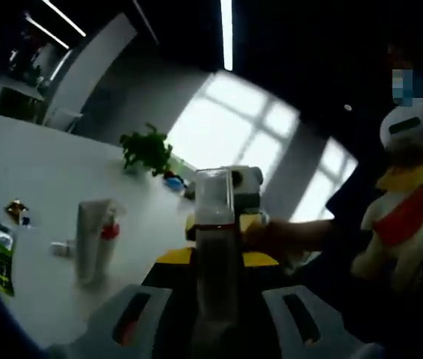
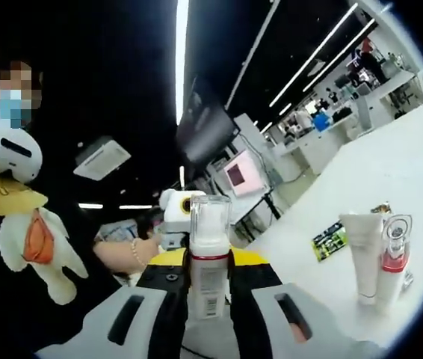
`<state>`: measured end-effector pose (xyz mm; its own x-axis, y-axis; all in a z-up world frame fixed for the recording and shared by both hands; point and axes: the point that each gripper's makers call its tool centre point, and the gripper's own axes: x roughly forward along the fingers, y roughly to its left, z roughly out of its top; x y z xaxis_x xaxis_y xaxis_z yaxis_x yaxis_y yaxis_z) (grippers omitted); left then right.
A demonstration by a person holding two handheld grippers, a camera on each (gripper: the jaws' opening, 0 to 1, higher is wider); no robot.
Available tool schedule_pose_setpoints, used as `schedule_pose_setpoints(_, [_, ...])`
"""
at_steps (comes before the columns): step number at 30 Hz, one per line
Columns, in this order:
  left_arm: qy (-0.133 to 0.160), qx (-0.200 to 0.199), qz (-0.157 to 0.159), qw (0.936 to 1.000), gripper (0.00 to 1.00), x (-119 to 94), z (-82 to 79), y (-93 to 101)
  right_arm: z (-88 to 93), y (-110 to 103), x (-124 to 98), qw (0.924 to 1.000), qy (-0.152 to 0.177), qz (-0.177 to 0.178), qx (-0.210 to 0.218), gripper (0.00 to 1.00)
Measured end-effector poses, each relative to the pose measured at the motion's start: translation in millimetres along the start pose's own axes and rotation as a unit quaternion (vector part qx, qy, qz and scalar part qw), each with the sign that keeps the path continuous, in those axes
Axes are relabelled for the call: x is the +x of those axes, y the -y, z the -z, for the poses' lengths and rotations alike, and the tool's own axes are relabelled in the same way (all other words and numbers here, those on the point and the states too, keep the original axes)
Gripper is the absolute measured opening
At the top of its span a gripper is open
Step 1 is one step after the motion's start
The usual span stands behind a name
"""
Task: Arrange the skincare products in the storage area until every visible bottle or jar stands upright without overlapping.
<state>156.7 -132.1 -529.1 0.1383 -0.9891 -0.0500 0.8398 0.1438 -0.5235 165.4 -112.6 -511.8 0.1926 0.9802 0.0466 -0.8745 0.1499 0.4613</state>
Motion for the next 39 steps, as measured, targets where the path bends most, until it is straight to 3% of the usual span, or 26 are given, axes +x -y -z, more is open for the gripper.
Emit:
schedule_pose_setpoints(5, [-0.063, 0.065, -0.025, 0.9955, 0.16, 0.9, 10.9, -3.9, 8.1, -0.6, -0.7, 0.9945, -0.05, 0.015, -0.091, 0.19])
schedule_pose_setpoints(8, [-0.114, 0.11, -0.043, 0.9864, 0.16, 3.6, 20.9, -7.6, 17.4, -0.6, -3.2, 0.9848, -0.094, 0.023, -0.144, 0.19])
schedule_pose_setpoints(11, [-0.153, 0.159, -0.068, 0.973, 0.16, 8.3, 29.4, -15.4, 26.0, 5.3, -7.6, 0.974, -0.133, 0.041, -0.179, 0.19])
schedule_pose_setpoints(14, [-0.163, 0.169, -0.075, 0.9692, 0.16, 12.5, 32.5, -17.1, 28.0, 7.8, -10.7, 0.9744, -0.132, 0.043, -0.176, 0.19])
schedule_pose_setpoints(20, [-0.202, 0.207, -0.081, 0.9538, 0.16, 18.5, 43.1, -20.8, 37.8, 14.8, -18.7, 0.9707, -0.152, 0.054, -0.178, 0.19])
schedule_pose_setpoints(23, [-0.209, 0.219, -0.087, 0.949, 0.16, 17.3, 44.3, -25.7, 39.8, 18.7, -22.2, 0.9698, -0.156, 0.062, -0.177, 0.19])
schedule_pose_setpoints(30, [-0.254, 0.256, -0.102, 0.9269, 0.18, 19.4, 55.2, -38.4, 45.2, 27.7, -26.0, 0.9638, -0.175, 0.075, -0.186, 0.18])
schedule_pose_setpoints(36, [-0.267, 0.261, -0.1, 0.9223, 0.18, 18.2, 60.0, -47.5, 47.4, 32.5, -26.7, 0.962, -0.183, 0.075, -0.188, 0.18])
schedule_pose_setpoints(38, [-0.299, 0.279, -0.104, 0.9066, 0.18, 12.7, 67.8, -54.6, 48.7, 34.3, -27.7, 0.9591, -0.192, 0.075, -0.194, 0.18])
schedule_pose_setpoints(39, [-0.304, 0.282, -0.105, 0.9041, 0.18, 12.4, 69.5, -55.4, 49.4, 35.4, -28.3, 0.9571, -0.197, 0.074, -0.199, 0.18])
